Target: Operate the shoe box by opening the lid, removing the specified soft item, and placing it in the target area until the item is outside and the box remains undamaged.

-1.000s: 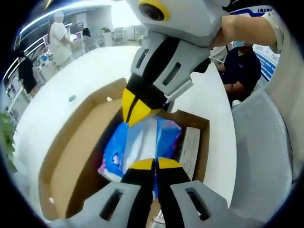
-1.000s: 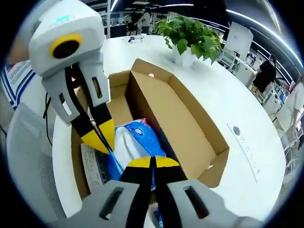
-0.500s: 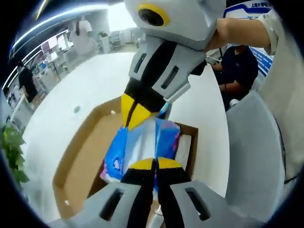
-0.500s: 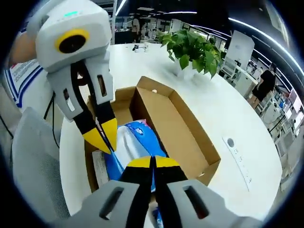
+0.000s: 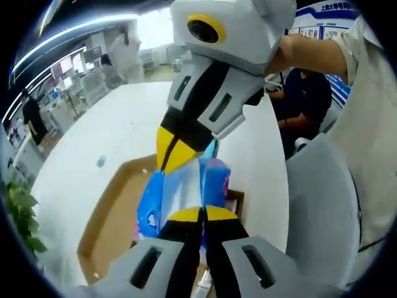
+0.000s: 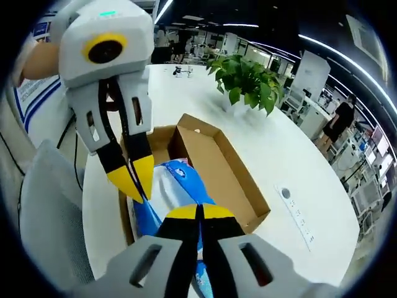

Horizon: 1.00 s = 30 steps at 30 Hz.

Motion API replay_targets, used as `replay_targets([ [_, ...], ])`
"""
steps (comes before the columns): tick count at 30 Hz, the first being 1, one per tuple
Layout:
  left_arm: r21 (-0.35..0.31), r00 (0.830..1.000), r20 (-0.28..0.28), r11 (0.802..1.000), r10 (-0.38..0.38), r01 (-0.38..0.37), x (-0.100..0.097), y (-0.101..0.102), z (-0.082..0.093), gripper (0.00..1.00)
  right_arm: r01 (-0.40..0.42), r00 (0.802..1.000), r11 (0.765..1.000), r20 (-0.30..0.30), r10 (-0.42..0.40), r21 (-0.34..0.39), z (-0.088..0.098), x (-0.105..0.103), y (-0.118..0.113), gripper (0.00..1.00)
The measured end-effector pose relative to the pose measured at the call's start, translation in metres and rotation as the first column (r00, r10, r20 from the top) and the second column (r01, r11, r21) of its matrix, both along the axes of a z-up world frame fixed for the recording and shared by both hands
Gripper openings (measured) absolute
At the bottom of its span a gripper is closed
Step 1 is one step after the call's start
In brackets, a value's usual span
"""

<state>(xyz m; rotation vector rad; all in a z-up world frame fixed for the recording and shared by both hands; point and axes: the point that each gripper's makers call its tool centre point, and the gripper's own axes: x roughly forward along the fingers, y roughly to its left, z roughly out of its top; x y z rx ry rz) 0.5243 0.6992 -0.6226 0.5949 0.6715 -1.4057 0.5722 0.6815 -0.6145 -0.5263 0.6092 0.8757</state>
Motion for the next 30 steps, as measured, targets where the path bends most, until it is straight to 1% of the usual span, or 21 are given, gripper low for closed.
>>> replay_targets([
  [5,-0.010,1.000,-0.003,1.000,-0.016,0.016,-0.005,-0.014,0.006,0.00,0.004,1.000,1.000,0.005,-0.004,-0.004,0.005,-0.006,-0.015,0.00],
  [7,-0.017,1.000,-0.015,1.000,-0.023,0.022,-0.007,-0.021,0.007,0.00,0.009,1.000,1.000,0.002,-0.009,0.003,0.007,-0.008,-0.020,0.00],
  [8,-0.019,0.999,-0.017,0.999,-0.029,0.029,-0.008,-0.026,0.007,0.00,0.017,1.000,1.000,-0.003,-0.017,0.012,0.007,-0.009,-0.025,0.00],
  [14,-0.025,0.998,-0.021,0.998,-0.062,0.061,-0.014,-0.047,0.006,0.00,0.051,0.999,0.999,-0.003,-0.051,0.016,0.006,-0.015,-0.049,0.00],
  [21,-0.032,0.994,-0.023,0.994,-0.105,0.104,-0.021,-0.077,0.004,0.00,0.091,0.996,0.996,-0.008,-0.091,0.009,0.004,-0.022,-0.083,0.00],
  [24,-0.037,0.993,-0.026,0.993,-0.117,0.116,-0.023,-0.087,0.004,0.00,0.102,0.995,0.995,-0.012,-0.101,0.007,0.003,-0.025,-0.095,0.00],
  [27,-0.041,0.991,-0.029,0.991,-0.128,0.127,-0.024,-0.099,0.002,0.00,0.123,0.992,0.992,-0.023,-0.122,0.027,0.003,-0.026,-0.105,0.00],
  [30,-0.043,0.990,-0.032,0.990,-0.135,0.134,-0.025,-0.111,0.000,0.00,0.140,0.990,0.990,-0.023,-0.140,0.022,0.001,-0.028,-0.119,0.00],
])
